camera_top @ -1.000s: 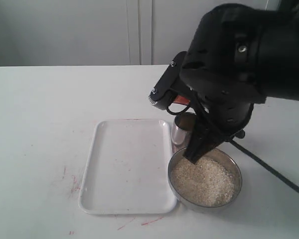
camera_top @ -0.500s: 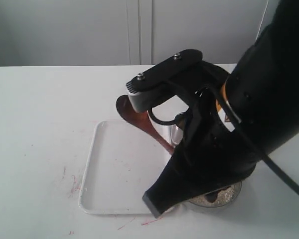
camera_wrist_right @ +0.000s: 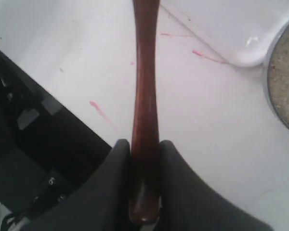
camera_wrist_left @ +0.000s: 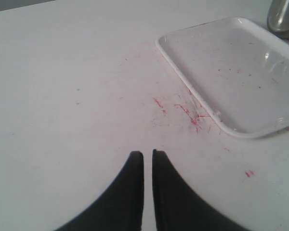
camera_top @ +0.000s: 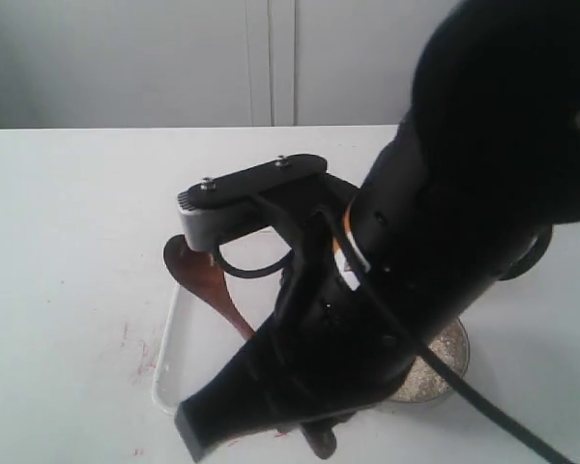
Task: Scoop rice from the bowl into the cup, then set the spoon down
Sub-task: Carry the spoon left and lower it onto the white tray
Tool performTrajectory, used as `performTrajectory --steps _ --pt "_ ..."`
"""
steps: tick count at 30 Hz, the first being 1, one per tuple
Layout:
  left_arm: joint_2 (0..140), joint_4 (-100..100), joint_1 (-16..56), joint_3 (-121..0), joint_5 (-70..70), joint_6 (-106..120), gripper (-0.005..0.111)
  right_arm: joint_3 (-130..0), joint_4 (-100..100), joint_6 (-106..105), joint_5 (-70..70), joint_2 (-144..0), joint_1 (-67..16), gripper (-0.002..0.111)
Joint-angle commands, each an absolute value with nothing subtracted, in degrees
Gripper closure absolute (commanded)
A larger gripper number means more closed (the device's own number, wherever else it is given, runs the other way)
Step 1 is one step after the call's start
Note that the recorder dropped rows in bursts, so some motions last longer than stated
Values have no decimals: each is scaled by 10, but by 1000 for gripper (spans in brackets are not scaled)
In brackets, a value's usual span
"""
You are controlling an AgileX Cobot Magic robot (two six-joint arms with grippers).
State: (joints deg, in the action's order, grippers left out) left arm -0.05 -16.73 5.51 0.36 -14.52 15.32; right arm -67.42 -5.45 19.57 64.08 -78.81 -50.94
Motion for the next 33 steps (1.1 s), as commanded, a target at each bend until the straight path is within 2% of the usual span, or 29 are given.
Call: performTrajectory --steps 1,7,14,23,33 --pt "0 -171 59 0 -146 152 92 -704 -14 250 581 -822 -513 108" --pt "0 -171 59 0 -146 152 92 -803 108 368 561 -934 -508 108" --pt "0 -171 59 0 -146 152 92 -840 105 468 533 -1042 -496 108" --pt "0 -171 59 0 -146 152 92 -838 120 600 547 -1075 -496 108" --pt "0 -171 59 0 -146 152 92 -838 127 605 567 -1103 -480 108"
